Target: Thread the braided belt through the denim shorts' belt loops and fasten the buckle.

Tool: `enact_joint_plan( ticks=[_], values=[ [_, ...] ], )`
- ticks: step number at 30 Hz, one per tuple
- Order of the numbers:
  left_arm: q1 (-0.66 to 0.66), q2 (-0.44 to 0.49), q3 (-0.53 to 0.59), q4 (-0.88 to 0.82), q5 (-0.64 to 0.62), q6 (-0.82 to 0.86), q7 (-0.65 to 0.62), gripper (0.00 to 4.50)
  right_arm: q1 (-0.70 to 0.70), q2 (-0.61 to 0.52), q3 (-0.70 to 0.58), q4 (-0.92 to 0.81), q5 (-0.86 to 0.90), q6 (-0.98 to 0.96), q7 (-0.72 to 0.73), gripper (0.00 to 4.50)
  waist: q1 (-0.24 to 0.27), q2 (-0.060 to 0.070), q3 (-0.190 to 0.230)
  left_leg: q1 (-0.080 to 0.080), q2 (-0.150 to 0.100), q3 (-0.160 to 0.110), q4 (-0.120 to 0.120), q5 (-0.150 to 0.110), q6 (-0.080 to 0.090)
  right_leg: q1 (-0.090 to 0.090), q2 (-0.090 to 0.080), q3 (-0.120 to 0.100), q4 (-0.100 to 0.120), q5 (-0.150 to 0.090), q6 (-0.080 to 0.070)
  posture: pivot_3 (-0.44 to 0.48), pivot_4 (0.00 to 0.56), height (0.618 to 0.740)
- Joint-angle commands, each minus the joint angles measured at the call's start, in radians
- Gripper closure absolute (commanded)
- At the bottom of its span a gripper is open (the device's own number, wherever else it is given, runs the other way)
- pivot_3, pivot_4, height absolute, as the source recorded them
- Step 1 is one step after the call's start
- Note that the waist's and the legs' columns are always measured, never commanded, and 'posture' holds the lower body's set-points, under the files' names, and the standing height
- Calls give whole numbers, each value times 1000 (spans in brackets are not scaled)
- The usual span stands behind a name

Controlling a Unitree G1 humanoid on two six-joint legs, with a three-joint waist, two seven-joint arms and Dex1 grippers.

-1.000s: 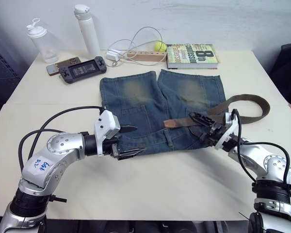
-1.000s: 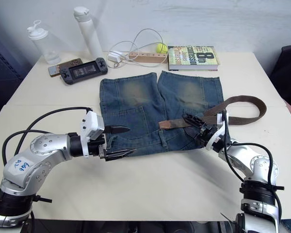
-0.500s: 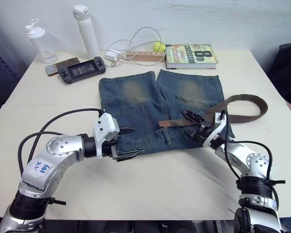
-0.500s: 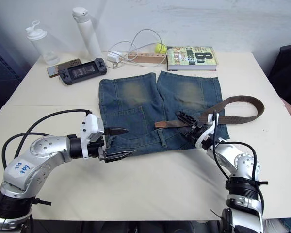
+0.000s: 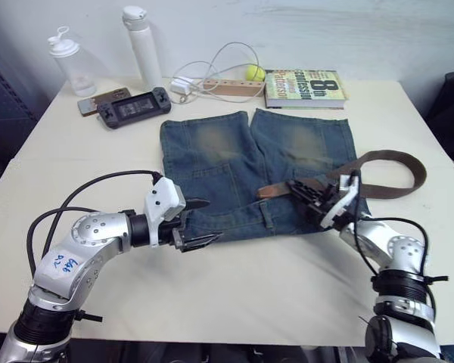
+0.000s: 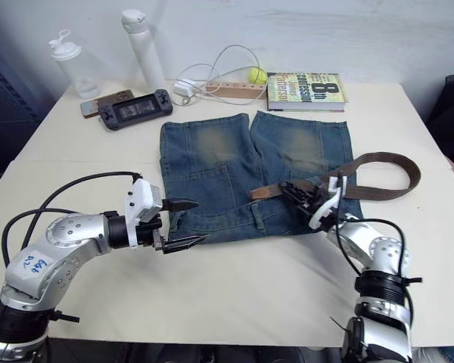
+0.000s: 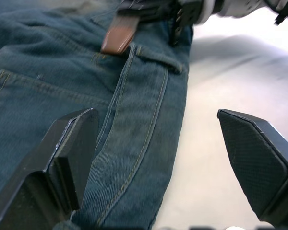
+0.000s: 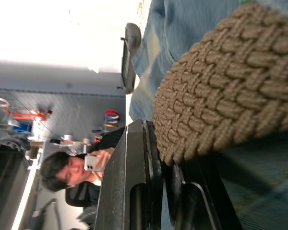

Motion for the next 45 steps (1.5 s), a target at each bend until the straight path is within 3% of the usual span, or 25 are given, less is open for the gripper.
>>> enact_joint_plan(
  ticks=[1,10,23,28,35,45],
  values=[
    [1,-2,4,-48,2,-17,6,187,41,-64,-62,-80,71,47,63,4464,-5,0,0,0,0,0,0,-1,0,0,0,0,-1,0,0,0,150,708],
    [-27,-1,2,-22,4,-23,-5,187,164,-50,38,-242,-124,-9,298,4464,-8,0,0,0,0,0,-1,-2,3,0,1,0,0,0,0,0,150,708],
    [-4,9,16,-41,14,-22,-5,187,205,53,166,-345,-290,-84,390,4464,-10,1,0,0,0,0,-2,-1,-1,-1,1,0,-1,0,0,0,150,708],
    [2,6,17,-51,13,-20,1,187,195,67,222,-352,-427,-175,407,4464,-11,1,0,1,0,0,-3,-1,-1,-1,1,1,0,0,0,0,150,708],
    [6,9,18,-52,16,-21,2,187,144,18,192,-317,-544,-275,444,4464,-8,1,0,1,0,0,-3,0,-3,-1,1,1,0,0,0,0,150,708],
    [0,6,15,-45,17,-22,-2,187,155,-43,299,-366,-692,-339,591,4464,-11,1,0,1,0,0,-4,0,-3,-1,1,0,-1,0,0,0,150,708]
  ],
)
